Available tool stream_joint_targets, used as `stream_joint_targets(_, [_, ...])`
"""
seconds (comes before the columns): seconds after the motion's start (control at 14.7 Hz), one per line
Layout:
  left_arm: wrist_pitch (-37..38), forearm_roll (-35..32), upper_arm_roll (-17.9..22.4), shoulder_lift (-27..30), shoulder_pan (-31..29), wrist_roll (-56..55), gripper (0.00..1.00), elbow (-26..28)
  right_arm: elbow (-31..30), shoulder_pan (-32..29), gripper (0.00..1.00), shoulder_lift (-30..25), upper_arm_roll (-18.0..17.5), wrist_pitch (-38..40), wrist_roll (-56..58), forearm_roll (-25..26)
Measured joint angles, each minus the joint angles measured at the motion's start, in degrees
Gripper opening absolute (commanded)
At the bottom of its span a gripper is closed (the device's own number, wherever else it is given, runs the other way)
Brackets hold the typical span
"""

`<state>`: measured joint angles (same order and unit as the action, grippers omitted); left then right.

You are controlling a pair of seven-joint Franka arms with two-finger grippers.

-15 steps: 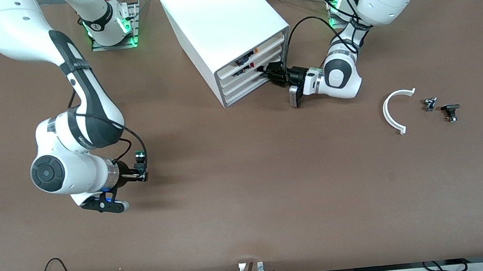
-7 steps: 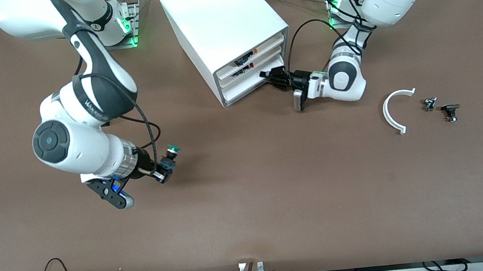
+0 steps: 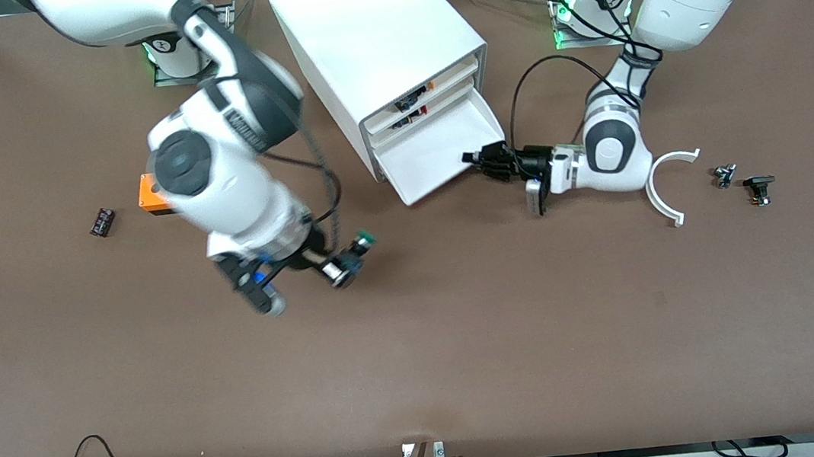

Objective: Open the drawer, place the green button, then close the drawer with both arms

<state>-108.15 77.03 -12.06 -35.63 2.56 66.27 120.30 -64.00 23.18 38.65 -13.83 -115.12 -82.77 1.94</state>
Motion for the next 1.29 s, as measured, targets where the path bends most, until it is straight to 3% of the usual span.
stream_joint_targets(0.07, [0.0, -1.06, 0.69, -0.05, -0.04, -0.91, 0.15, -1.24, -0.02, 1.98, 0.0, 0.04, -0.05, 0.0, -3.64, 1.35])
stream_joint_targets(0.2, [-0.05, -2.59, 1.25, -0.33, -0.42, -1.82, 1.0, -2.82, -0.09, 5.77, 0.0, 0.38, -0.13, 0.0, -10.31, 2.8])
stream_joint_targets(0.48, [-0.42, -8.12, 1.74, -0.2, -2.24, -3.59, 1.0, -5.92, -0.25, 11.43, 0.0, 2.56, -0.1, -0.24, -21.2, 5.18])
stream_joint_targets(0.95, [8.97, -23.02, 2.55, 1.57, -6.96, -21.22, 1.0, -16.67, -0.6, 15.34, 0.0, 8.22, 0.3, -4.23, -34.47, 7.55])
stream_joint_targets(1.29, [16.77, -38.77, 2.71, 3.78, -7.25, -39.91, 1.0, -27.11, -0.65, 17.74, 0.0, 12.09, 0.54, -7.45, -40.55, 8.86])
